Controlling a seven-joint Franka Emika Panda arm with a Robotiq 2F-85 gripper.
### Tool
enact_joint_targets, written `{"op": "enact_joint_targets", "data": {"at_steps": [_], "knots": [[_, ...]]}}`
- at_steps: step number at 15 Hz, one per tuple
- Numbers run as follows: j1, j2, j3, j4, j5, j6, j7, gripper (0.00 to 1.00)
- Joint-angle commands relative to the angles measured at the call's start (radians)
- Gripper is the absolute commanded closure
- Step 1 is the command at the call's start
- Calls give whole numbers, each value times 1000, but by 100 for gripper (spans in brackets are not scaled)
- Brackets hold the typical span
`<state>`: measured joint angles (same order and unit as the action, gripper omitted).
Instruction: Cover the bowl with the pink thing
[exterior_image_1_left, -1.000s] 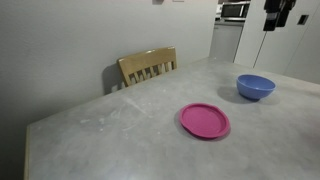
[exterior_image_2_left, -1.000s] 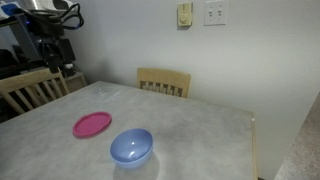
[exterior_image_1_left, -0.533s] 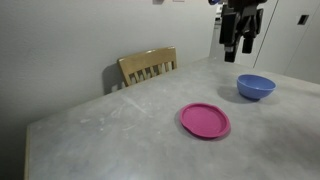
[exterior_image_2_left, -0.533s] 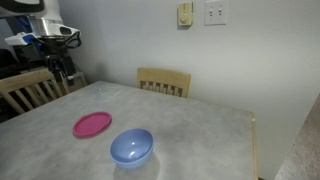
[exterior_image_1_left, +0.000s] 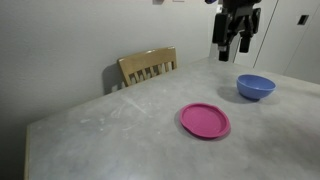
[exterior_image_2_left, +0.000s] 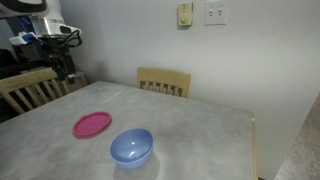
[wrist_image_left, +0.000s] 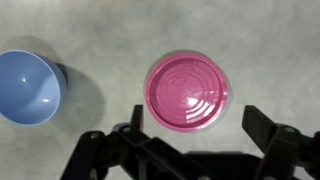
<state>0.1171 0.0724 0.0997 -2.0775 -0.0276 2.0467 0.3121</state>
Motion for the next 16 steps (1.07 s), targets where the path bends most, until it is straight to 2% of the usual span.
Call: {"op": "enact_joint_targets", "data": {"at_steps": [1,6,9,10,13,16], "knots": [[14,137,10,108,49,11,22,0],[38,352,23,203,96,100,-71,0],[36,453,40,223,95,190,-194,0],[55,401,18,188,75,165,-122,0],[55,459,24,214,76,191,-163,0],[85,464,-3,252,64,168,-49,0]]}}
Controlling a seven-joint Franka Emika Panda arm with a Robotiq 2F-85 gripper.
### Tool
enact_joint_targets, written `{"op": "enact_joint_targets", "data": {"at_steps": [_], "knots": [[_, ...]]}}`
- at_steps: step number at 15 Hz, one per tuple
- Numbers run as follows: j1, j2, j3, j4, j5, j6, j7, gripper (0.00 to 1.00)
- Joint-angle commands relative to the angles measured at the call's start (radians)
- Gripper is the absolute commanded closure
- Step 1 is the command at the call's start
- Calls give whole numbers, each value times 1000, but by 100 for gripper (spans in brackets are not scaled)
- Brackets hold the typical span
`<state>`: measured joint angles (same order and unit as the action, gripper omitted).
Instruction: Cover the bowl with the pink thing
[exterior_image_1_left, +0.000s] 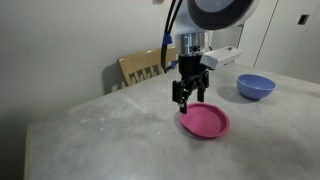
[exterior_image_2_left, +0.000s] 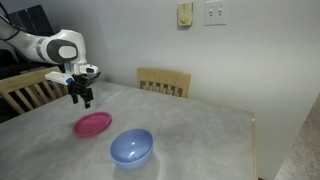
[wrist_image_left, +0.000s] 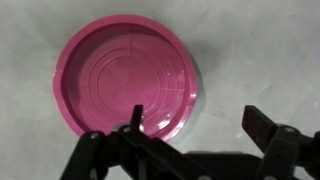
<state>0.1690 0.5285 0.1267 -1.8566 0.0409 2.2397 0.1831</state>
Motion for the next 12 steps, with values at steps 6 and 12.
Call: {"op": "enact_joint_targets", "data": {"at_steps": [6,12], "knots": [[100,88,-59,92,6,-22,312,0],[135,86,-97,9,-29,41,390,0]]}}
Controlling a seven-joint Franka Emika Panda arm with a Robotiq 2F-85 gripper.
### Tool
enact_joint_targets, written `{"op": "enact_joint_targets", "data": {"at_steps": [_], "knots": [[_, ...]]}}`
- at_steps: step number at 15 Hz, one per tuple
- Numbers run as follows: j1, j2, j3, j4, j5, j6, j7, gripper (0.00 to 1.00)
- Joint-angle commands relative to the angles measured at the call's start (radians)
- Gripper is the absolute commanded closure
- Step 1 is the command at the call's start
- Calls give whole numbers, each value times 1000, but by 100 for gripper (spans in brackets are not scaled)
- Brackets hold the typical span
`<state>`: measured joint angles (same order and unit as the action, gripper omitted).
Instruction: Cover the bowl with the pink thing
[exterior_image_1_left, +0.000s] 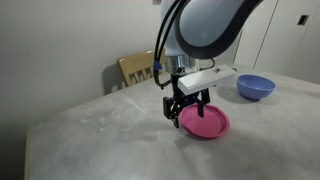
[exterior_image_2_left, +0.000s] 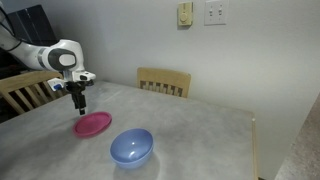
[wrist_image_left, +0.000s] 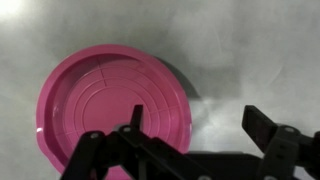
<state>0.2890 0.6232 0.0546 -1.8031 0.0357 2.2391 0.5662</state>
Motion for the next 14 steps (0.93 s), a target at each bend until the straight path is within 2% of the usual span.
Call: {"op": "enact_joint_targets", "data": {"at_steps": [1,8,12,13,14], "knots": [[16,-7,-27,-56,-39,65,-13,0],[41,74,-57,-73,-238,352,-175,0],[36,89,-64,-108,-291,545,-295,0],[30,92,-61,-117,-285,583,-318,5],[23,96,-57,-121,-273,616,-341,26]]}}
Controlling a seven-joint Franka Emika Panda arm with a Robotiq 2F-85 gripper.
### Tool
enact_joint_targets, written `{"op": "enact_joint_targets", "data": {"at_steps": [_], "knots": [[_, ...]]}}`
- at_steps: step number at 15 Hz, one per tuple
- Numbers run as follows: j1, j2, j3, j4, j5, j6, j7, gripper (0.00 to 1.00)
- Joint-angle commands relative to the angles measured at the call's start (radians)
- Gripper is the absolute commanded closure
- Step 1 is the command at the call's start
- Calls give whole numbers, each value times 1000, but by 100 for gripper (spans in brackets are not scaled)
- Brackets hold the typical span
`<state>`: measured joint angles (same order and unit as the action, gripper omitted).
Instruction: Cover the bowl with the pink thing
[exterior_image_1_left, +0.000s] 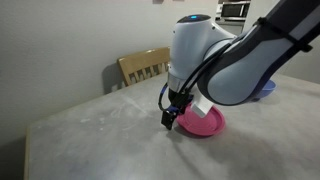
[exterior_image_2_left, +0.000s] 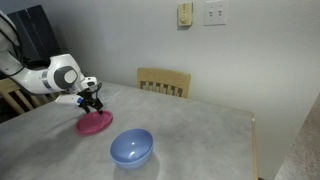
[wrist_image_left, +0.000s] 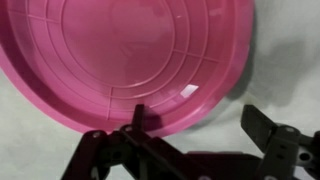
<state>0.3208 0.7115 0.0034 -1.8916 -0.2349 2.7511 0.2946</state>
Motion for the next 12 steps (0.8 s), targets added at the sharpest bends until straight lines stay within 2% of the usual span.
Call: {"op": "enact_joint_targets", "data": {"at_steps": [1,4,9,11,12], "knots": [[-16,6,1,-41,8,135,-91,33],[-45,8,31,-50,48,188,-141,55],[-161,7,153,-49,178,183,-225,90],[-175,-6,172,-43,212,148,-238,99],[-173,-12,173,-39,218,130,-238,100]]}}
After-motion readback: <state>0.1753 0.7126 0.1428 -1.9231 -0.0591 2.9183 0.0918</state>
